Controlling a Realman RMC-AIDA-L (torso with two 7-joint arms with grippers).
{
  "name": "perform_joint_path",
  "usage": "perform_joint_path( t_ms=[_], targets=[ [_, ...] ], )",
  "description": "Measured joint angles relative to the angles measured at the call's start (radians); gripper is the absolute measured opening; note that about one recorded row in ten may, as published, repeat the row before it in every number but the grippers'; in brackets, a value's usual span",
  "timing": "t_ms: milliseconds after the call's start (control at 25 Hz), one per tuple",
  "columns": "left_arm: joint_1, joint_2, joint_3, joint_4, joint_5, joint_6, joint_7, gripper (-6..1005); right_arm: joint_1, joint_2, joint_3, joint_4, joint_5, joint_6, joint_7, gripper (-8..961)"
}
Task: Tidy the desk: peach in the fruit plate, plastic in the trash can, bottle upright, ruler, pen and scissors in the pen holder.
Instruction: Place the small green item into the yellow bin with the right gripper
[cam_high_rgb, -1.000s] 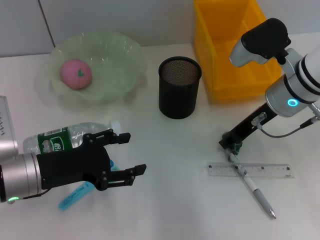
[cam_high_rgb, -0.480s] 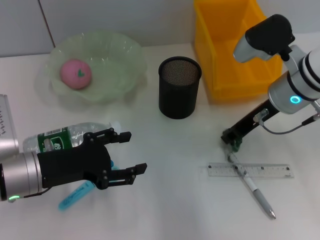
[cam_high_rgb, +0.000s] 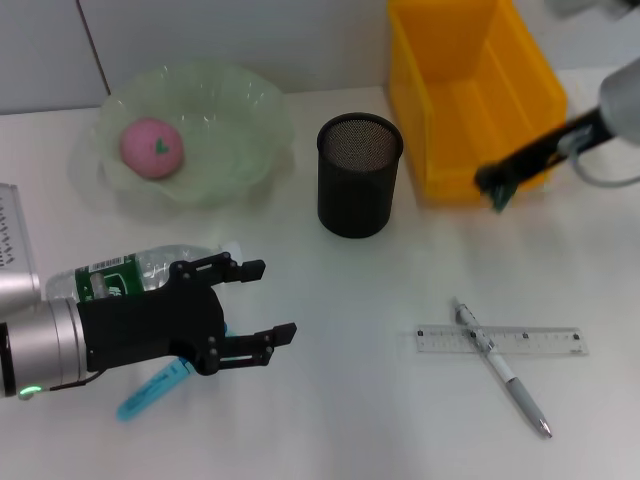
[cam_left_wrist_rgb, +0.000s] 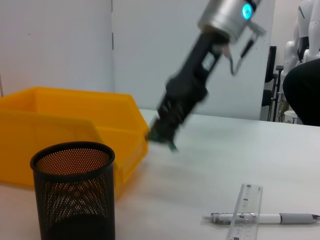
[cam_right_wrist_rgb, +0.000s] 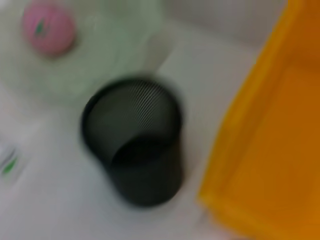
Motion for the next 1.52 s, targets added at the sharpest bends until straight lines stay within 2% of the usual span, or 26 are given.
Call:
perform_joint_path(
  t_ms=[200,280,360,400,440,480,600,680,800,1200,1240,1320,1360,1400,1440,1520],
  targets=[
    [-0.002,0.001,0.000,0.000,0.000,0.000,0.000,777,0.003,-0.010,0.072,-0.051,0.000,0.061,-0.030,383],
    [-0.004,0.001,0.000,-0.001,0.000,0.001,0.001,776,0.008,-0.012,0.075,-0.032,-0.001,0.174,-0.055,384],
    [-0.004,0.000,0.000,-0.001,0.000,0.002,0.001,776,0.009,-0.008,0.070,-0.021,-0.001,0.211,-0.064,384],
    [-0.004,0.000,0.000,-0.001,0.000,0.003,0.002,776,0.011,0.001,0.058,0.017,-0.001,0.289,-0.089,384],
    [-0.004,0.000,0.000,-0.001,0.000,0.003,0.002,775,0.011,0.001,0.058,0.017,-0.001,0.289,-0.089,384],
    [-0.004,0.000,0.000,-0.001,0.000,0.004,0.003,775,0.019,0.006,0.042,0.069,-0.001,0.357,-0.103,385],
    [-0.004,0.000,0.000,-0.001,0.000,0.005,0.003,774,0.029,0.007,0.023,0.128,-0.001,0.422,-0.108,388],
    [-0.004,0.000,0.000,-0.001,0.000,0.005,0.003,774,0.041,0.007,-0.002,0.213,-0.001,0.514,-0.125,393],
    [-0.004,0.000,0.000,-0.001,0.000,0.006,0.003,773,0.051,0.009,-0.018,0.265,-0.001,0.559,-0.129,401],
    [0.004,0.001,-0.007,0.007,0.000,0.008,0.003,770,0.030,0.015,-0.013,0.215,0.026,0.530,-0.132,789],
    [0.004,0.001,-0.007,0.007,0.000,0.008,0.003,770,0.030,0.015,-0.013,0.215,0.026,0.530,-0.132,801],
    [0.004,0.002,-0.010,0.009,0.000,0.008,0.000,769,-0.005,0.016,-0.014,0.155,0.100,0.511,-0.158,825],
    [0.004,0.002,-0.011,0.010,0.000,0.008,-0.003,769,-0.029,0.017,-0.014,0.119,0.166,0.491,-0.192,837],
    [0.004,0.004,-0.016,0.016,0.000,0.008,-0.012,769,-0.077,0.015,-0.010,0.056,0.302,0.440,-0.260,837],
    [0.004,0.004,-0.016,0.016,0.000,0.008,-0.012,769,-0.077,0.015,-0.010,0.056,0.302,0.440,-0.260,837],
    [0.006,0.006,-0.024,0.030,0.000,0.008,-0.026,768,-0.133,0.008,0.006,0.000,0.466,0.354,-0.341,837]
  ],
)
